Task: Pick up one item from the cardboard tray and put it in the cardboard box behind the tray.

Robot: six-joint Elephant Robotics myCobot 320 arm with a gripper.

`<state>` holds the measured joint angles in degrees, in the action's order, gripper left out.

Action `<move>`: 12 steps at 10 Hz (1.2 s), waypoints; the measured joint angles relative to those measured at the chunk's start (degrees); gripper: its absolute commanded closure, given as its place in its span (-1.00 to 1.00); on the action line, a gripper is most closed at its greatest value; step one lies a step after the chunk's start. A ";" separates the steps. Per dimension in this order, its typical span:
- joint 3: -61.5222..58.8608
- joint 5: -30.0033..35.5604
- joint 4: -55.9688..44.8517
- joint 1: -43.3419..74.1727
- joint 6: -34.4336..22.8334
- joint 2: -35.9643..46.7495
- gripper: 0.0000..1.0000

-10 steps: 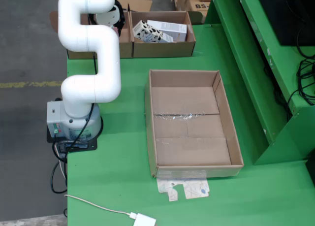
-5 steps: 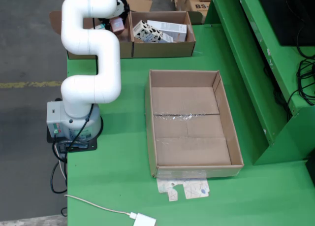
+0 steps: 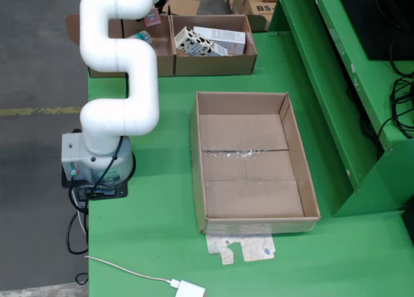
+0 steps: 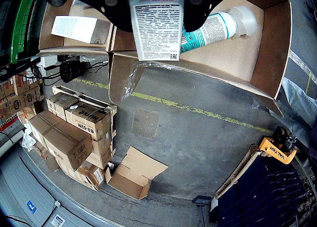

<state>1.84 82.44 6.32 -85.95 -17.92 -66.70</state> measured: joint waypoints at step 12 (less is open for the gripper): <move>-0.09 0.00 0.00 0.00 0.00 0.00 0.00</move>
<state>1.75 82.44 6.32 -85.95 -17.92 -66.70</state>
